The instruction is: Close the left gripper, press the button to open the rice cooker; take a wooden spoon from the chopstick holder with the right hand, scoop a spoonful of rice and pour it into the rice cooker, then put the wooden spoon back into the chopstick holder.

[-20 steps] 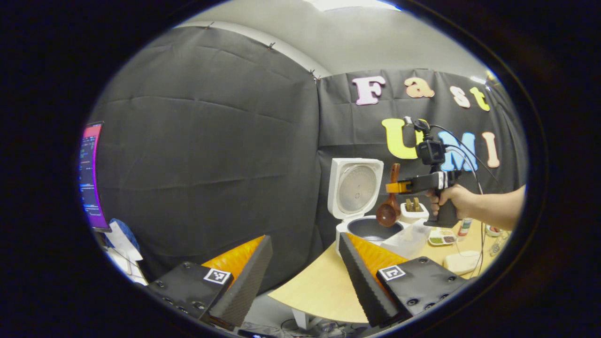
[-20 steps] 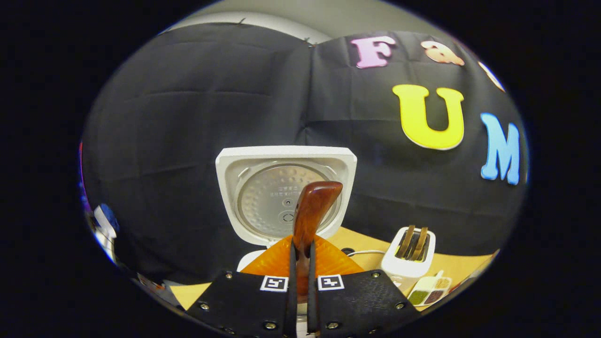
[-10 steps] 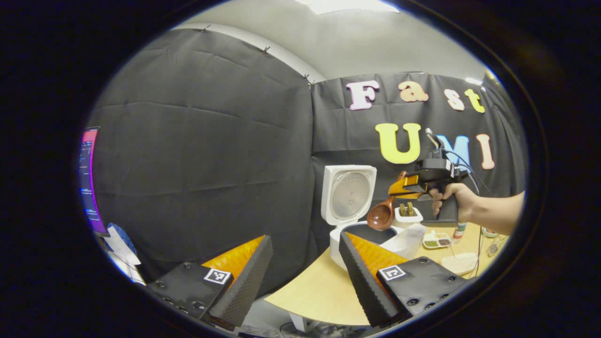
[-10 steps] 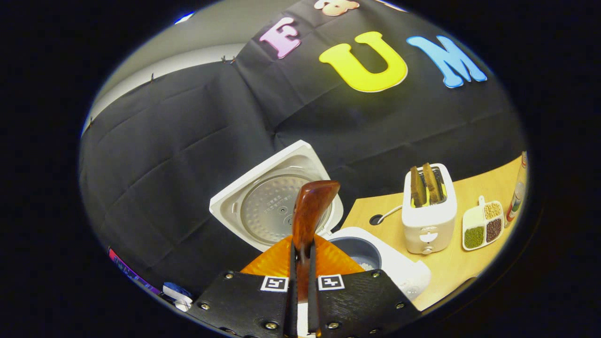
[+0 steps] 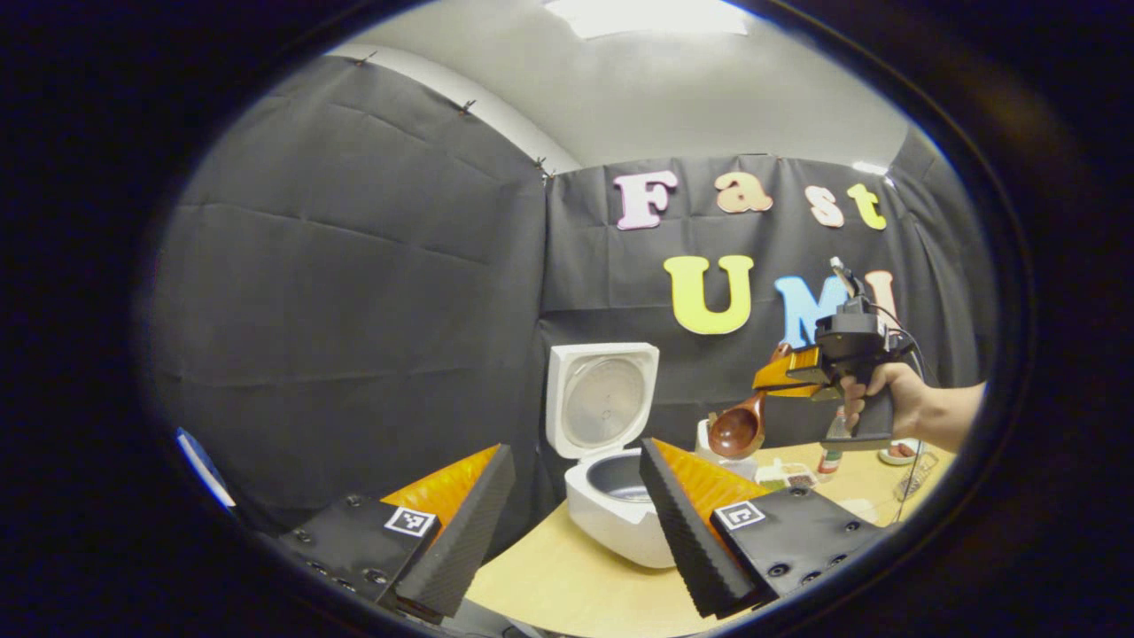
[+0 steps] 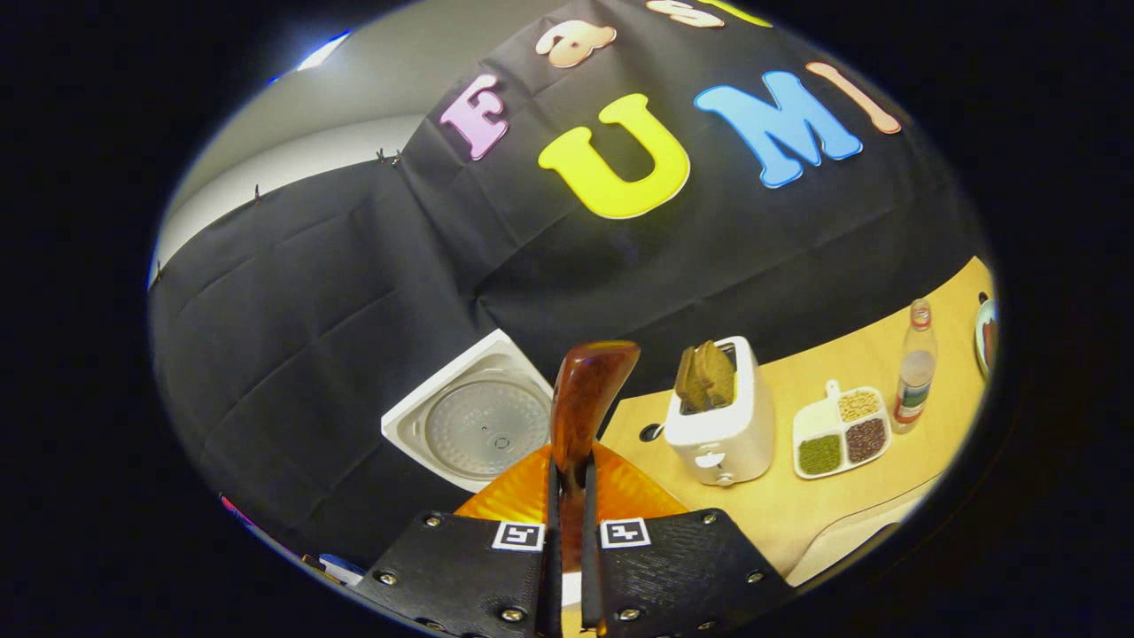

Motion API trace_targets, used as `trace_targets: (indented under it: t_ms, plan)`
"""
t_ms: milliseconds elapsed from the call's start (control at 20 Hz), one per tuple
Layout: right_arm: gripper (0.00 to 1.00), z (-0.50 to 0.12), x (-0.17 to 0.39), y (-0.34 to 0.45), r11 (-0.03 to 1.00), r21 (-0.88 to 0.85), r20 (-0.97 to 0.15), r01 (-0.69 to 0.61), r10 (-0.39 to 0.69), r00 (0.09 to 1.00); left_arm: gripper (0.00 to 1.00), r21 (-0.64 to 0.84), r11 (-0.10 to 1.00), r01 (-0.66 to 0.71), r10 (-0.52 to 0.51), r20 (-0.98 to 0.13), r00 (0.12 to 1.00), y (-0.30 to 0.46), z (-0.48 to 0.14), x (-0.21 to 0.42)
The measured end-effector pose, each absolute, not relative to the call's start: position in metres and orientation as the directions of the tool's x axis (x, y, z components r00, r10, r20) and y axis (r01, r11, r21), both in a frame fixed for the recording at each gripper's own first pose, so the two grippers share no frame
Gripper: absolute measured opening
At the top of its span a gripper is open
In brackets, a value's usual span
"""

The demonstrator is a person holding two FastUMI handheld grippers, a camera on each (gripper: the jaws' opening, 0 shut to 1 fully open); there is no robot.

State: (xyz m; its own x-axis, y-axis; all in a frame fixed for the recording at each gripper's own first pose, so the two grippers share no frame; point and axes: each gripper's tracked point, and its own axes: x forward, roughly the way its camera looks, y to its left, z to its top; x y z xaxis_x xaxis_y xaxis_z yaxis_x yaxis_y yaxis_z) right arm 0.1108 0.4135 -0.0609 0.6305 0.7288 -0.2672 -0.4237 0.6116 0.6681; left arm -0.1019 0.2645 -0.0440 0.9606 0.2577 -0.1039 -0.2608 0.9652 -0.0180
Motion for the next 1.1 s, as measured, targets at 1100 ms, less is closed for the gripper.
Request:
trace_targets:
  t_ms: [1100]
  plan:
    - [0.09,-0.085,0.153,0.063,0.835,0.534,-0.342,-0.134,0.359,0.869,0.98,-0.053,0.999,-0.005,0.004,-0.011,1.0,0.05,0.013,0.001]
